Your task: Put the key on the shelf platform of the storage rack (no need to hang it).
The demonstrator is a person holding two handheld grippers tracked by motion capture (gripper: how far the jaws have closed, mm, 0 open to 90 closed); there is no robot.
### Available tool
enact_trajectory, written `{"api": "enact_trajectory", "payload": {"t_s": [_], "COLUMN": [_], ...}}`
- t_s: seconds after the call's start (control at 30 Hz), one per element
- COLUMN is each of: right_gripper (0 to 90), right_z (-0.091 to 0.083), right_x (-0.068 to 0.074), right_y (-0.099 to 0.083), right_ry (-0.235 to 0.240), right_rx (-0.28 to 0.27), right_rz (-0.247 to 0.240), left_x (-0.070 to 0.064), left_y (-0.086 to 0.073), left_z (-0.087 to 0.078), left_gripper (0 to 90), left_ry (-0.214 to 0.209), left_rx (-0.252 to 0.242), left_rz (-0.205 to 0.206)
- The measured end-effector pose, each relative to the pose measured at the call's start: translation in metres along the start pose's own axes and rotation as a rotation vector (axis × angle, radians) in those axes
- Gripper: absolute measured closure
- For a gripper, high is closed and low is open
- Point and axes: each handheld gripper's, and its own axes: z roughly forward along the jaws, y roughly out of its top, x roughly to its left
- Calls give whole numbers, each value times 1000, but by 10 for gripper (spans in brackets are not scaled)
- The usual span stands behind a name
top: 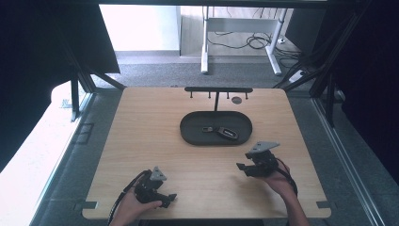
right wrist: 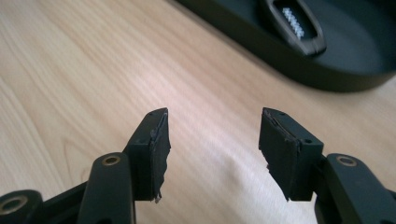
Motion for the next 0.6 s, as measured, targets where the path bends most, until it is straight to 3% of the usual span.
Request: {"api": "enact_trajectory", "payload": {"t_s": [0.13,0.37,0.6], "right_gripper": [433,433,435], "right_z": [0,-1,-4], "right_x": [2,4,8], "right_y": [-11,-15,-15], "right_ry": [-3,-6,-21], "right_rx": [29,16,-21], "right_rz": [-18,-19,-38], "left_x": [0,-1,-3], "left_y": [0,1,3], "left_z": [0,0,-12], "left_gripper": [184,189,193], "left_ry": [1,2,1], "left_rx": [1,-4,-72], "left_rz": [0,13,18]}}
